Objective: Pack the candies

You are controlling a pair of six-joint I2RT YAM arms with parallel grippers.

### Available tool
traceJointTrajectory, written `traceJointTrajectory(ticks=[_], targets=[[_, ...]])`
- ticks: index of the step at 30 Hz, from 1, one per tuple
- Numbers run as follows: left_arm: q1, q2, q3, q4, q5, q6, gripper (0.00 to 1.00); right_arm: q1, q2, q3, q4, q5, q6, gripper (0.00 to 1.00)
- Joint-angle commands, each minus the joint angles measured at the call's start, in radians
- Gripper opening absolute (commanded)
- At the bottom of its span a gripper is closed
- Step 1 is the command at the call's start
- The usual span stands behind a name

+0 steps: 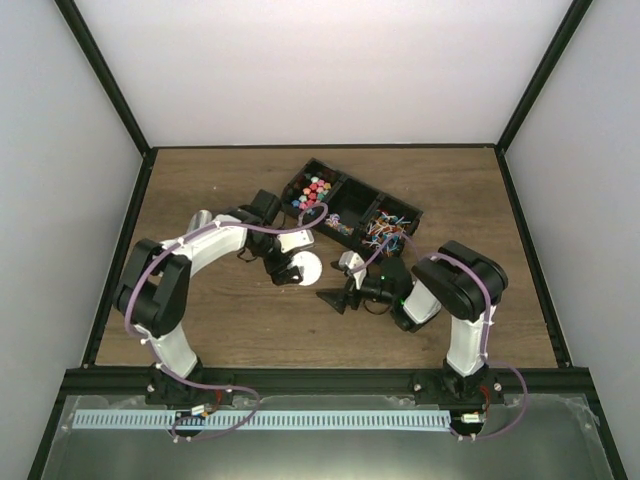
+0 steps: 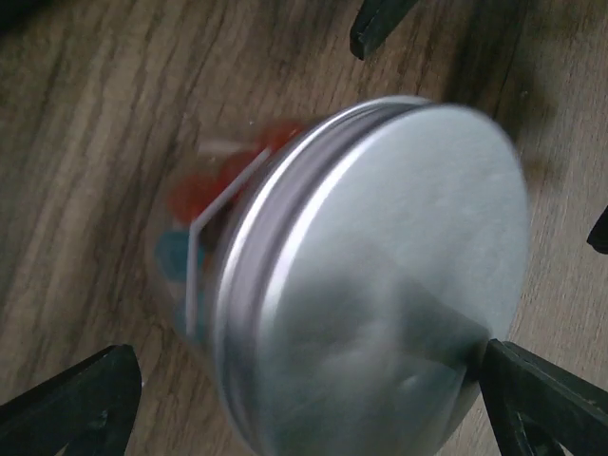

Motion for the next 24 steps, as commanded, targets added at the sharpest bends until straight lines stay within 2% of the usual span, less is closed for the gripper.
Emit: traceJointTrajectory(ticks=[1,5,10,16,20,21,24], targets=[[0.009,0.055,0.020,-0.019,0.025,-0.008,0.98,0.018,0.031,0.031,0.088,-0.012,-0.026,1.00],[0.041,0.132,0.142,-0.062,0.103,-0.054,0.92,0.019,0.029,0.033,0.083,-0.019,-0.028,0.99],[0.038,0.135,0.174,-0.096,0.166,0.011,0.94,0.019,0.025,0.027,0.066,0.012,-0.060,0.99],[0.040,0.152,0.248,-0.120,0.200,-0.043,0.94,0.018,0.013,0.042,0.040,0.036,-0.046,0.99],[0.040,0.129,0.243,-0.027,0.141,-0.128,0.97,0.011,-0.014,0.046,0.006,0.072,-0.037,1.00],[0.040,0.110,0.224,0.018,0.126,-0.138,1.00,0.009,-0.014,0.046,0.002,0.081,-0.028,1.00],[0.028,0.078,0.171,0.128,0.065,-0.143,1.00,0.004,-0.002,0.046,0.012,0.096,-0.016,1.00]])
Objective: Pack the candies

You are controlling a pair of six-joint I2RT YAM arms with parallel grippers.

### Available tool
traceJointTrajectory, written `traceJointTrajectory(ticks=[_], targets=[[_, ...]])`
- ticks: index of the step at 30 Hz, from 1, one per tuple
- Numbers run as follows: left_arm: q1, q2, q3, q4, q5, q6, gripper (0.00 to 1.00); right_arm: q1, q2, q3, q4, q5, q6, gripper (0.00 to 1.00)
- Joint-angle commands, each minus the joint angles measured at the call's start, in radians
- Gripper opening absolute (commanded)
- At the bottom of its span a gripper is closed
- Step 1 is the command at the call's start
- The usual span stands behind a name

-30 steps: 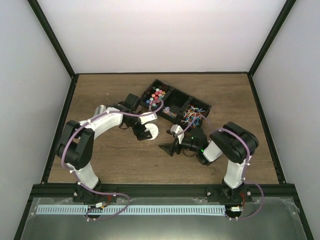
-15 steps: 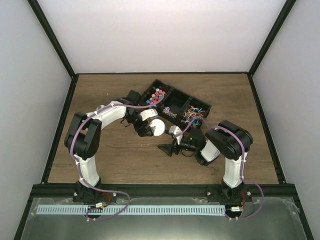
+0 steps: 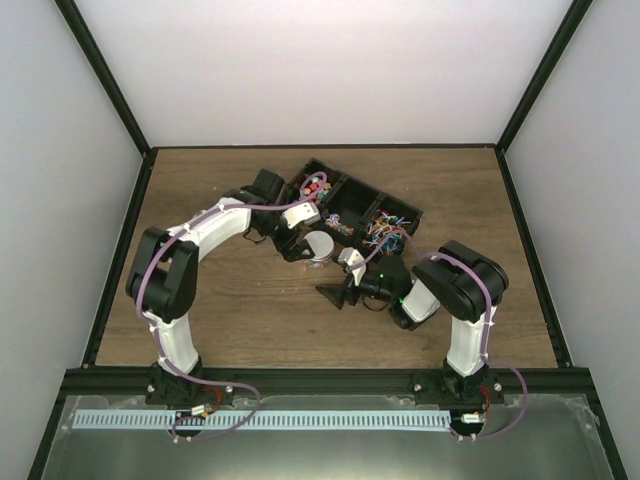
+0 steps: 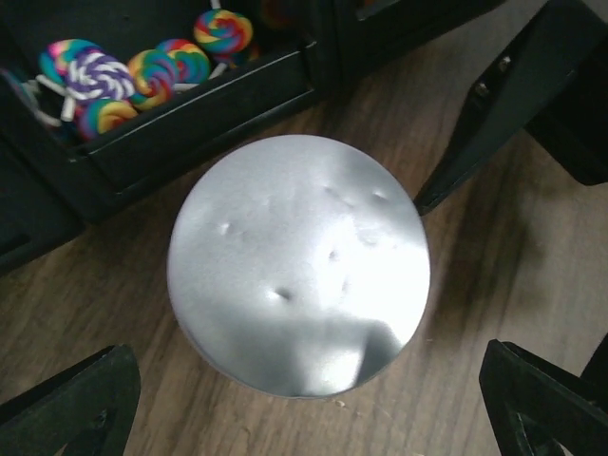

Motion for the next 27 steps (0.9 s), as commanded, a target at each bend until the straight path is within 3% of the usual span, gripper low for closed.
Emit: traceJointTrajectory(ticks=[1,5,15,27], targets=[[-0.015,-0.040,-0.035,0.145,-0.068,-0.043,1.00,-0.005,-0.003,0.017,0.010,0.049,0.006,1.00],[-0.017,0.057,0.089,0.089,-0.044,-0.097,0.95,-0.013,0.000,-0.010,0.041,0.073,0.007,0.99],[-0.026,0.204,0.213,0.013,0.085,-0.199,0.75,-0.039,-0.003,-0.022,0.028,0.076,0.007,0.98],[-0.024,0.297,0.265,-0.078,0.193,-0.108,0.56,-0.047,0.026,-0.005,0.035,0.060,-0.001,0.93]])
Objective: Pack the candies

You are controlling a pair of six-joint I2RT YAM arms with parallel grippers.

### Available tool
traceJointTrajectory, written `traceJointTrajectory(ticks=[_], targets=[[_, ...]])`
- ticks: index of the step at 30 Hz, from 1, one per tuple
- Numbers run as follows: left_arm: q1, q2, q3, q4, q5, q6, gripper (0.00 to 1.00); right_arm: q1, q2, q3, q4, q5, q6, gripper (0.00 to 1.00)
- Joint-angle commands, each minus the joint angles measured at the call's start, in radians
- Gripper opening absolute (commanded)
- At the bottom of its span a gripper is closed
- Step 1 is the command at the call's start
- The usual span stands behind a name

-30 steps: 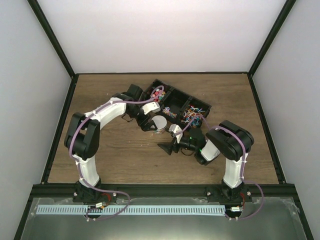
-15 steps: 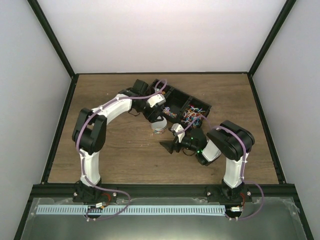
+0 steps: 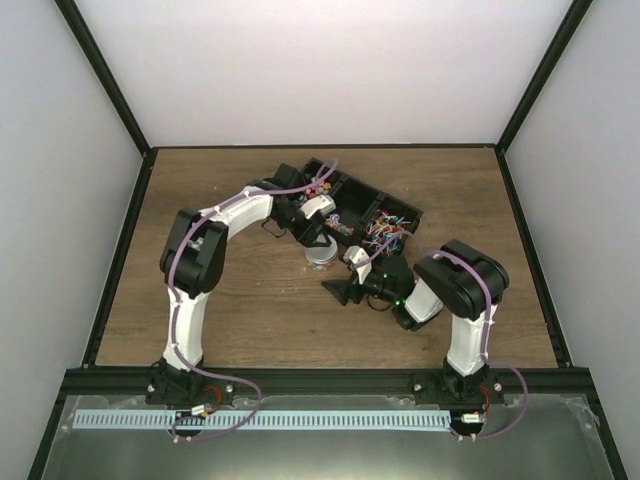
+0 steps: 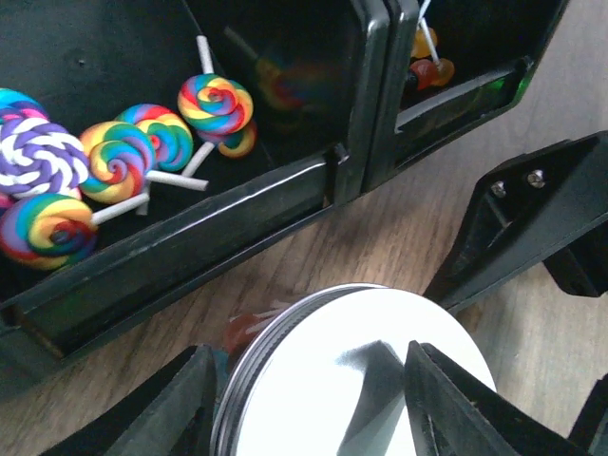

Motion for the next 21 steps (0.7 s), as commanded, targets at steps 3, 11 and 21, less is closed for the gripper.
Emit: traceJointTrajectory(ticks=[3,11,21], targets=[[0.002,0.053,0.035,-0.169,0.083,0.138,0.53,-0.008,0.030,0.021,0.045,-0.002,-0.018,0.93],[0.030,0.001,-0.053,-0.261,0.073,0.209,0.52,-0.007,0.071,0.031,0.096,-0.045,-0.061,0.90],[0.058,-0.071,-0.131,-0.276,0.083,0.222,0.52,0.040,0.204,0.102,0.205,-0.143,-0.091,0.86]])
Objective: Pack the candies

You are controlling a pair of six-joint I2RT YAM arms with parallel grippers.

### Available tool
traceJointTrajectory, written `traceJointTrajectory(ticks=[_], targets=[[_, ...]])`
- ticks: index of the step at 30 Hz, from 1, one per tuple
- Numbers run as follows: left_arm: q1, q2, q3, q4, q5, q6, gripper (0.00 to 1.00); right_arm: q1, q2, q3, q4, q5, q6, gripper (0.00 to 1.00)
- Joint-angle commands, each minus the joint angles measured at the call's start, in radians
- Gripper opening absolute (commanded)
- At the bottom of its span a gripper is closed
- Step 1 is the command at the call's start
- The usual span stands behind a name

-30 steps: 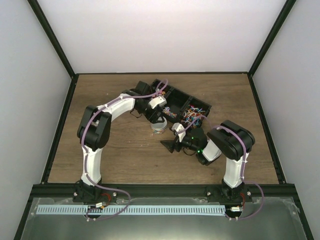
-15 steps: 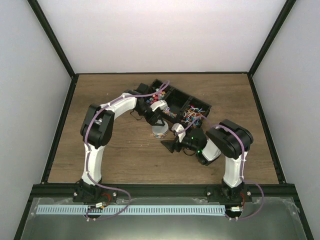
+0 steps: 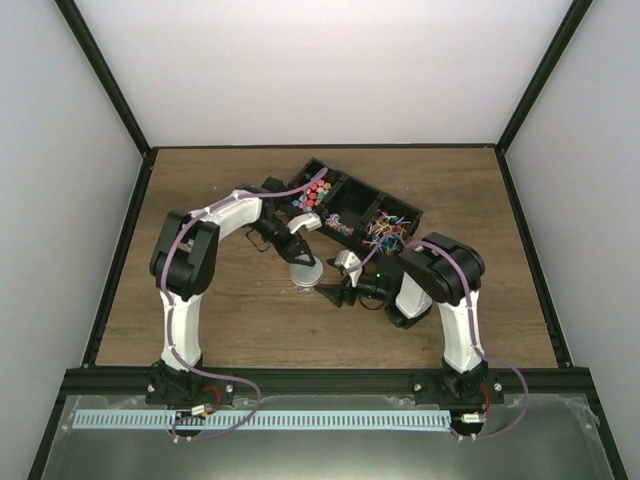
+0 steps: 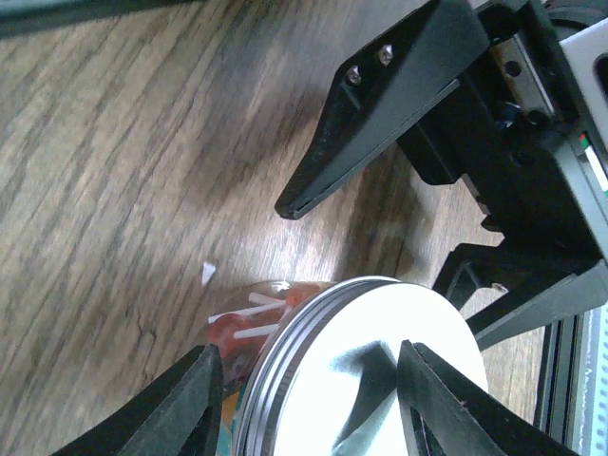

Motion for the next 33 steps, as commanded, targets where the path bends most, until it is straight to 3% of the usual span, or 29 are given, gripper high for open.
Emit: traceJointTrajectory(ticks=[1,17,25,30,33], targets=[[0.011,-0.044,-0.051,-0.021,-0.034,0.033,0.52,0.029,0.060,0.040,0.095,-0.042,-0.034,0.86],[0.015,-0.084,-0.119,0.024,-0.040,0.021,0.53,0.115,0.171,0.127,0.164,-0.043,0.018,0.83],[0.015,-0.084,-0.117,0.032,-0.036,0.020,0.53,0.124,0.216,0.149,0.174,-0.044,0.009,0.89],[0.015,-0.094,-0.117,0.032,-0.040,0.018,0.58,0.133,0.207,0.161,0.143,-0.008,0.003,0.85],[0.018,-0.112,-0.124,0.040,-0.048,0.009,0.69,0.133,0.205,0.165,0.138,0.012,-0.001,0.81]])
